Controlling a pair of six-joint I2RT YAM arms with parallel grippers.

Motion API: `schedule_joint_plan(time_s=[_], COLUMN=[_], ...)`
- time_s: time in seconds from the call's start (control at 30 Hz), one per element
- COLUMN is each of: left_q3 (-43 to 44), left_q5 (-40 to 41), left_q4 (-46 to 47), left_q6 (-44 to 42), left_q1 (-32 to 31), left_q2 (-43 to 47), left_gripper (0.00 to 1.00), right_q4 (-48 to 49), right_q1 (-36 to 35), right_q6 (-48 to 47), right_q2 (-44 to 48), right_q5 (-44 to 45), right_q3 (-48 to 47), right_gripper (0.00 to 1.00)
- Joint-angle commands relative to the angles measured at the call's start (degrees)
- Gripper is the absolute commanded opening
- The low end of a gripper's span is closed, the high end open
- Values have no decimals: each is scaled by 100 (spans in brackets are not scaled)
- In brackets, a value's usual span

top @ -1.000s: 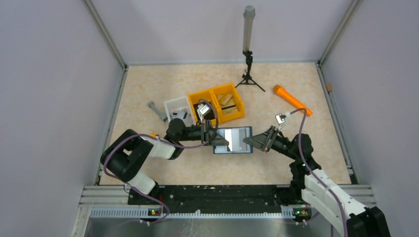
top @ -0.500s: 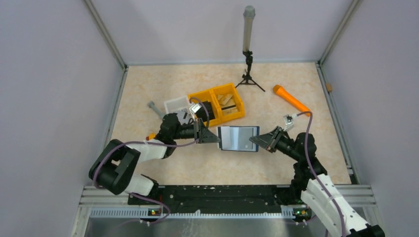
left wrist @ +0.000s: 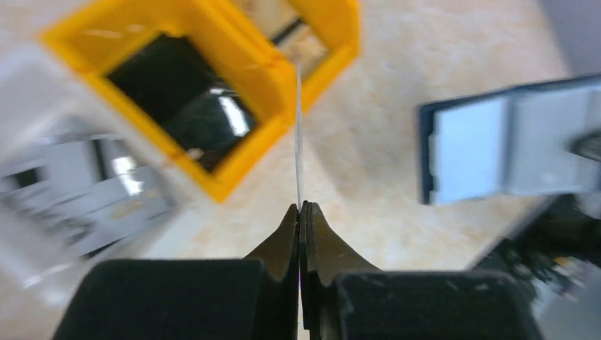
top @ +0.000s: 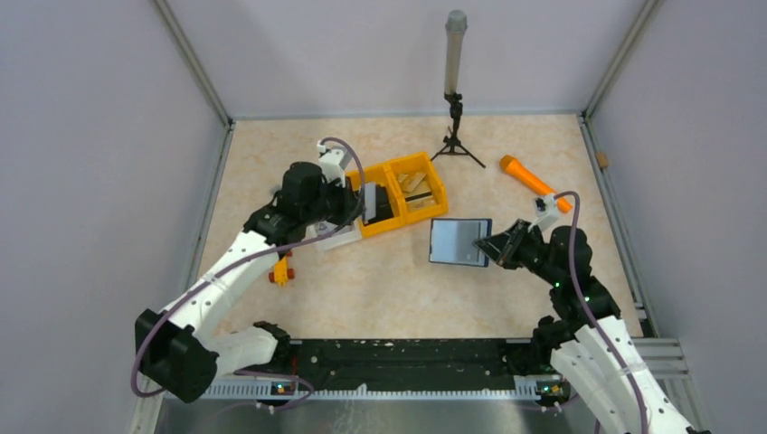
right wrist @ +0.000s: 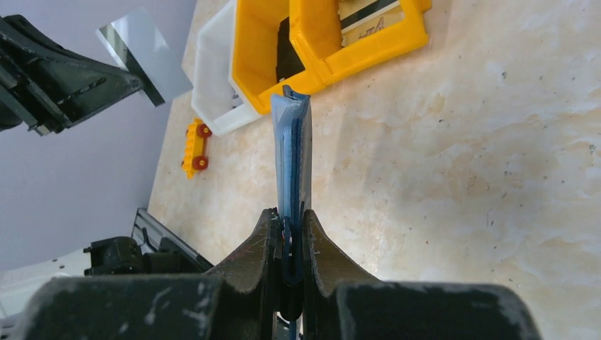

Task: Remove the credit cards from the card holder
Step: Place the credit card in the storage box.

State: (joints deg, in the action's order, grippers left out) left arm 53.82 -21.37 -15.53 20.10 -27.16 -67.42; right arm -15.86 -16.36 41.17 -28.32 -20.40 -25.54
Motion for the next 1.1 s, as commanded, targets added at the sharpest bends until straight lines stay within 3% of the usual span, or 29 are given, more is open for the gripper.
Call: schedule_joint_plan(time_s=[0.0,0.07,0.13,0.23,0.4,0.5,0.83,1.07], left_q3=[446,615,805,1105,970,885,711,759], left_q5=[2924,3412,3300,4213,4150,4550,4720,4824], left_q4=[-1606,-1671,-1884,-2184,-1733,-1277,-618,-853], left_q6=[-1292,-1870,-2984,-3806,-5275,-6024,-6936,-6878], left_q1=[-109,-131,-157,-305,-320,-324,-347,-357], left_q2=[125,-5,-187,-486,-708,-982,-1724,-2264], left_gripper=[0,0,0,0,0,0,0,0], right_q4=[-257,-298,-323,-136,492,828,894,863], right_q1=[48,48,49,46,45,46,45,47], right_q6=[-420,-501,-582,-564,-300,-139,-158,-142], right_q2=[-101,-105,-137,-294,-731,-807,-792,-743], right_q5=[-55,-99,-115,-325,-1004,-1218,-1405,-1435], right_q3=[-546,-603,-650,-641,-452,-321,-284,-225], right_gripper=[0,0,0,0,0,0,0,0])
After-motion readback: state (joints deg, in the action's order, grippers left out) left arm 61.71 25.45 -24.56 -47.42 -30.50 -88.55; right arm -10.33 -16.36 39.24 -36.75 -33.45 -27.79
